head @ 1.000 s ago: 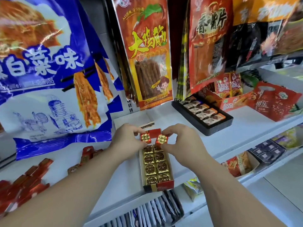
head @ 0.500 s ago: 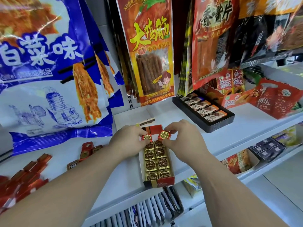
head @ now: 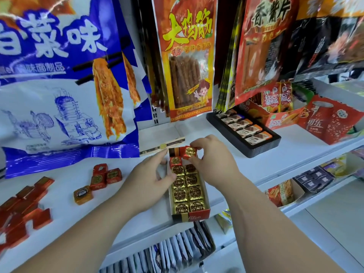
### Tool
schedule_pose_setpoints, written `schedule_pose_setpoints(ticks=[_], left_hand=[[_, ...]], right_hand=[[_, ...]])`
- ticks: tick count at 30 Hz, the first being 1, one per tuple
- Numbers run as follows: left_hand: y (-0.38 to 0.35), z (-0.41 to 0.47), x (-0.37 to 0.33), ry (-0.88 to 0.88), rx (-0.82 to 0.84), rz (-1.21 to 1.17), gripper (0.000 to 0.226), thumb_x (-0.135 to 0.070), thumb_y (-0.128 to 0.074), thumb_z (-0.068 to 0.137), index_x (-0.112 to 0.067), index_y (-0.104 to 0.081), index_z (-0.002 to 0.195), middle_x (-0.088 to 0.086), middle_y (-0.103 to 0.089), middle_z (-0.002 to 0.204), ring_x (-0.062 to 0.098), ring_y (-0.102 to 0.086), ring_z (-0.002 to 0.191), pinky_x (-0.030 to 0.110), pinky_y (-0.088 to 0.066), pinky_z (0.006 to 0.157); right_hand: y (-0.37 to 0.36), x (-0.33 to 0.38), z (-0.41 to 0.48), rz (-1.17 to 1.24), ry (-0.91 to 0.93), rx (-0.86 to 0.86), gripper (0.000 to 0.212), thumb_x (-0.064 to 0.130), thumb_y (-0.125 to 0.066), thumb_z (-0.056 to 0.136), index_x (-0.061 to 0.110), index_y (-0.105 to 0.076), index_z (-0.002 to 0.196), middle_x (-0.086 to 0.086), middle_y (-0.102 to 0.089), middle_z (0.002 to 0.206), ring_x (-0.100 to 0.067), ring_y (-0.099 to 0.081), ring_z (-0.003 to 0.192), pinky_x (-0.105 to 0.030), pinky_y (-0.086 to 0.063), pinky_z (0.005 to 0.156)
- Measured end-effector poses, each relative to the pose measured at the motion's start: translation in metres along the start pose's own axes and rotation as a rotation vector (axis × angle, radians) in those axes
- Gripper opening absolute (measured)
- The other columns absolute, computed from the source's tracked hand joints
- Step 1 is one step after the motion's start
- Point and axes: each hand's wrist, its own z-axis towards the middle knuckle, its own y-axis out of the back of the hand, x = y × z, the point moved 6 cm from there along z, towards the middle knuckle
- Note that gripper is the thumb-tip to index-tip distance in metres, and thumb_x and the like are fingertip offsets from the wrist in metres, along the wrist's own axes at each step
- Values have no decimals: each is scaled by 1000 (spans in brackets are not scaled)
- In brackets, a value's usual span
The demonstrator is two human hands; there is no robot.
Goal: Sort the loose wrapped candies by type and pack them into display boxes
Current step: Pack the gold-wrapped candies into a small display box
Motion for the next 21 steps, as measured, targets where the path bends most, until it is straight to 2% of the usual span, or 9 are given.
schedule_pose_setpoints(ticks=[2,8,12,15,17,21], left_hand=[[-6,-8,5,11,43,-34,59,-33,-58,94,-43,-33,146,-17,-52,103,2,-57,68,16,-41,65],[-9,-12,8,-58,42,59,60,-39,-51,97,-36,-27,152,-13,-50,121,-4,-53,79,22,-41,77],[-11,-17,14,-84,25,3,59,-37,-50,98,-35,-27,152,-21,-47,100,-2,-49,88,16,-38,74],[-11,-19,17,-84,14,-17,57,-36,-48,99,-36,-25,152,-19,-52,110,-2,-47,95,7,-36,76],[-12,-17,17,-87,21,-27,58,-36,-48,99,-37,-24,151,-22,-51,105,-4,-46,93,7,-35,74],[-13,-16,19,-78,14,-44,59,-36,-51,98,-37,-26,151,-23,-47,94,-8,-46,92,10,-35,71]], right_hand=[[-3,1,6,-25,-1,17,39,28,-72,86,26,-64,123,2,-52,114,-21,-61,96,-37,-52,81],[-17,-2,15,-178,-19,82,37,27,-75,84,25,-68,121,1,-49,113,-24,-61,94,-36,-53,78],[-20,-10,15,-155,-64,105,37,25,-73,85,29,-69,121,2,-50,110,-23,-61,98,-30,-48,80],[-27,-17,14,-53,-109,226,41,20,-67,88,28,-64,128,3,-58,109,-22,-60,109,-26,-45,86],[-28,-18,11,-29,-113,266,43,19,-63,90,28,-61,132,1,-64,119,-20,-59,115,-25,-43,91],[-21,-19,7,-25,-119,220,44,24,-65,90,31,-60,133,3,-62,129,-19,-57,117,-28,-46,96]])
